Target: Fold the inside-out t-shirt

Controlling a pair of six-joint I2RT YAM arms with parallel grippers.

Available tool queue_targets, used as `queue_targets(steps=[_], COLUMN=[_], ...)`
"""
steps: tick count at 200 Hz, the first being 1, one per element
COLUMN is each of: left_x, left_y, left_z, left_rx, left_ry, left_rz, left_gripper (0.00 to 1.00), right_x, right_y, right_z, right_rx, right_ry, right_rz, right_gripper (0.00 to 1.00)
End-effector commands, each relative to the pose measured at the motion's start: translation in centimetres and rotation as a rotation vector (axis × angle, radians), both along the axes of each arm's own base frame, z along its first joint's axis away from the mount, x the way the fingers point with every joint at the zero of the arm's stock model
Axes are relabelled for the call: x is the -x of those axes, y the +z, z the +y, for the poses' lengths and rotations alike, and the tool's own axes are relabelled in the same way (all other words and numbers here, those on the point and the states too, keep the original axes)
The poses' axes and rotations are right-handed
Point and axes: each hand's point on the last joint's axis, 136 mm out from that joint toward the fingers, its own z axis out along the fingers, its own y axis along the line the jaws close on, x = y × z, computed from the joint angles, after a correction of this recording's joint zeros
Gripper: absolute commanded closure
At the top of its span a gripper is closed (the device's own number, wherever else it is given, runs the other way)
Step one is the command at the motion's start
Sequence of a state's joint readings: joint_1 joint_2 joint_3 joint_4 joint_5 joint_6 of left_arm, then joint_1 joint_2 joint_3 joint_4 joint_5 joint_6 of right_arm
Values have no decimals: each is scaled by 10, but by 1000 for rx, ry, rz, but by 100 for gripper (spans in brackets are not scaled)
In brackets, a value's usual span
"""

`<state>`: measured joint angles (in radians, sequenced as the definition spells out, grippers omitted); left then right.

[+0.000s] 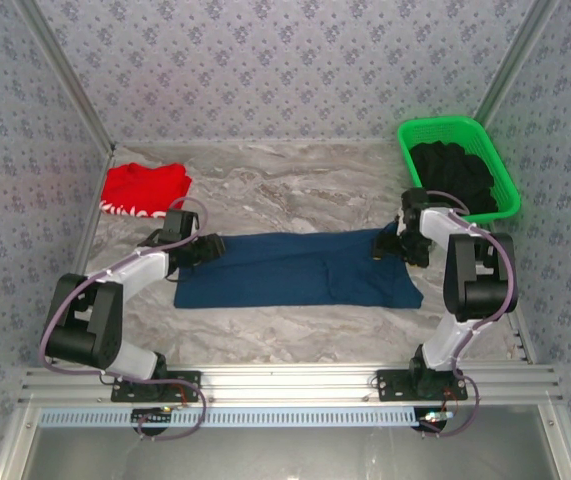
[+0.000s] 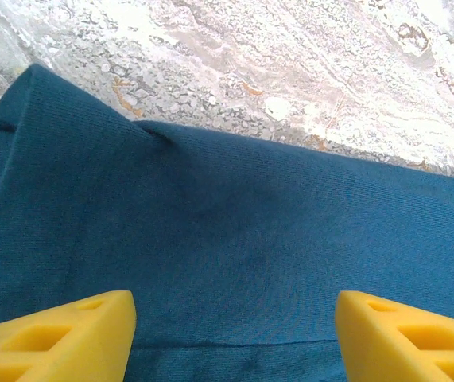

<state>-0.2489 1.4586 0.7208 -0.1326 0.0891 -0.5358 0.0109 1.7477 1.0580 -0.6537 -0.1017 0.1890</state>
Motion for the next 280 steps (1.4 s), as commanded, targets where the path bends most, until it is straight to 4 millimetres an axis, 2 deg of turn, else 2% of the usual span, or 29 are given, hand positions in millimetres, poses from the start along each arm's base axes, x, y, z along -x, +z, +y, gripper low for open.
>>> queue_targets(steps=[1,51,77,128,159,199,226,255,280], left_x=[-6,-4,-4,-4,-3,-2,0,-1,-11], left_y=[11,9,7,9,10,9,7,8,15], left_z=[-4,-1,-1,0,2,2,3,10,13], left_rx=[7,-8,-12,-18,-26,-29,-33,-42,-31], left_ry=[-19,-20,-21,-24,-22,-23,-23,-1,16], left_rz=[-22,-17,-8,-9,-11,-9,-3,-2,-24], left_gripper=[33,33,33,33,33,33,33,33,33], right_x=[4,18,18,20,22,26,27,25,26], right_y=[-15,-20,-17,-21,-24,-26,-27,-18,-3], right_z=[9,9,14,34,36,44,40,32,15], right_rx=[-46,2,9,-6,5,13,40,90,190], right_ry=[30,60,74,107,111,125,119,119,112], right_rz=[23,78,70,86,94,102,93,66,85], right_gripper=[9,18,31,34,41,61,79,100,100])
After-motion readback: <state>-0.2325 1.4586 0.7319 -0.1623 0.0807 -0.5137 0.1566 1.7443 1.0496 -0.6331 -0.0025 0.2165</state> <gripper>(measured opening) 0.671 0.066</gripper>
